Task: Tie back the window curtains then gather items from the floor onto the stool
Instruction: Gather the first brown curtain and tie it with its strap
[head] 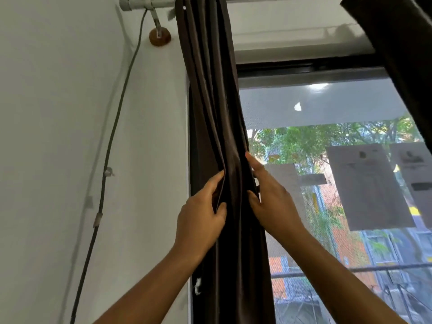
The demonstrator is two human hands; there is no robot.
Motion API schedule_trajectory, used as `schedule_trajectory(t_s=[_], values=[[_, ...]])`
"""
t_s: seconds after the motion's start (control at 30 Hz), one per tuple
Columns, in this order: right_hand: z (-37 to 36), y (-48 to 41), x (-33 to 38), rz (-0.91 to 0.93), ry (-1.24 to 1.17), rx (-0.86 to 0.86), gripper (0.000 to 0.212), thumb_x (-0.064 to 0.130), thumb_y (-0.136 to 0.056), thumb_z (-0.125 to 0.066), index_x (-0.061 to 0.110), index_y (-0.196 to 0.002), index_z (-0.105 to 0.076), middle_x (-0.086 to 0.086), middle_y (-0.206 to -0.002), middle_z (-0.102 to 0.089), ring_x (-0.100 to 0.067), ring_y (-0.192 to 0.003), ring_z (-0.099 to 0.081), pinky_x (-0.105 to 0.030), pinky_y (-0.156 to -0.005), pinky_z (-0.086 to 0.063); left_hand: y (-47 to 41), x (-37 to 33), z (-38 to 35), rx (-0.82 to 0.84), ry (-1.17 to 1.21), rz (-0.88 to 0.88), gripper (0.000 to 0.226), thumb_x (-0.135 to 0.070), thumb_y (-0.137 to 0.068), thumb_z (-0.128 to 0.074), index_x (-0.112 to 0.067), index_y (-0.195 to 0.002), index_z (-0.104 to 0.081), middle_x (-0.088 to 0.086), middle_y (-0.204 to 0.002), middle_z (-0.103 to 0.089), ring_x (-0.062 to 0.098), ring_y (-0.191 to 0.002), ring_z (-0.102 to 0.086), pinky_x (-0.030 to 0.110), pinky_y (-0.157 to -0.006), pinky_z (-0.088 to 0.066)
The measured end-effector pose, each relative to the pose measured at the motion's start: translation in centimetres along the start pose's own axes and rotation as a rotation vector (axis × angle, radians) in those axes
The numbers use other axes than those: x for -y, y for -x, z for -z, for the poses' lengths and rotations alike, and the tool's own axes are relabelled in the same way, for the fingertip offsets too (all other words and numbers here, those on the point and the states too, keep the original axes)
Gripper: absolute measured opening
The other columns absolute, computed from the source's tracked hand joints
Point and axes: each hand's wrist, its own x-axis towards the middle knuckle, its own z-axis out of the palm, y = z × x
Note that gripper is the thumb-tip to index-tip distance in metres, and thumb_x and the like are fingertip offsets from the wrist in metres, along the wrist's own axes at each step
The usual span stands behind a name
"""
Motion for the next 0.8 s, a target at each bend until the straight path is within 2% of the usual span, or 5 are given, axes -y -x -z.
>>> schedule_trajectory(t_s=[0.1, 0.23, 0.43, 0.57, 0.8], values=[[-0.2, 2.3, 1.2, -0.036, -0.102, -0.036, 0.043, 0.038, -0.096, -0.044, 0.033, -0.139, -0.037, 0.008, -0.128, -0.047, -0.012, -0.109, -0.056, -0.035, -0.084, -0.050, 2.5, 0.3, -0.1, 0.000, -0.012, -0.004, 0.057, -0.024, -0.092, -0.059, -0.046, -0.141, -0.039, -0.020, -0.138, -0.052, 0.001, -0.121, -0.053, 0.021, -0.099, -0.046], [-1.4, 3.3, 3.2, -0.248, -0.192, 0.062, 0.060, 0.064, -0.084, -0.046, 0.034, -0.136, -0.035, 0.008, -0.135, -0.044, -0.014, -0.116, -0.051, -0.031, -0.090, -0.042, 5.4, 0.7, 0.1, 0.013, 0.164, 0.104, 0.046, -0.022, -0.098, -0.049, -0.048, -0.135, -0.039, -0.021, -0.153, -0.026, -0.003, -0.138, -0.027, 0.022, -0.113, -0.027], [-4.2, 5.5, 3.2, -0.329, -0.063, 0.163, 0.046, 0.022, -0.088, -0.058, 0.021, -0.129, -0.037, 0.000, -0.103, -0.061, -0.023, -0.088, -0.062, -0.026, -0.064, -0.040, 11.5, 3.4, 0.4, -0.060, 0.189, 0.300, 0.050, -0.012, -0.096, -0.053, -0.046, -0.130, -0.042, -0.014, -0.151, -0.030, -0.002, -0.135, -0.032, 0.019, -0.112, -0.029], [-6.1, 9.2, 2.8, -0.291, 0.108, 0.055, 0.065, 0.009, -0.086, -0.058, 0.022, -0.142, -0.027, -0.007, -0.123, -0.052, -0.027, -0.095, -0.058, -0.032, -0.068, -0.048, 15.1, 5.3, 0.8, -0.169, 0.187, 0.456, 0.060, -0.006, -0.089, -0.062, -0.040, -0.134, -0.040, -0.011, -0.136, -0.044, 0.004, -0.126, -0.045, 0.033, -0.110, -0.040], [-8.3, 12.5, 4.1, 0.451, 0.387, -0.217, 0.052, 0.025, -0.090, -0.054, 0.023, -0.140, -0.040, -0.005, -0.149, -0.036, -0.021, -0.140, -0.030, -0.052, -0.111, -0.023, 16.7, 5.7, 1.2, -0.341, 0.193, 0.508, 0.067, -0.030, -0.081, -0.073, -0.036, -0.139, -0.041, -0.007, -0.135, -0.036, 0.012, -0.115, -0.054, 0.029, -0.096, -0.051]])
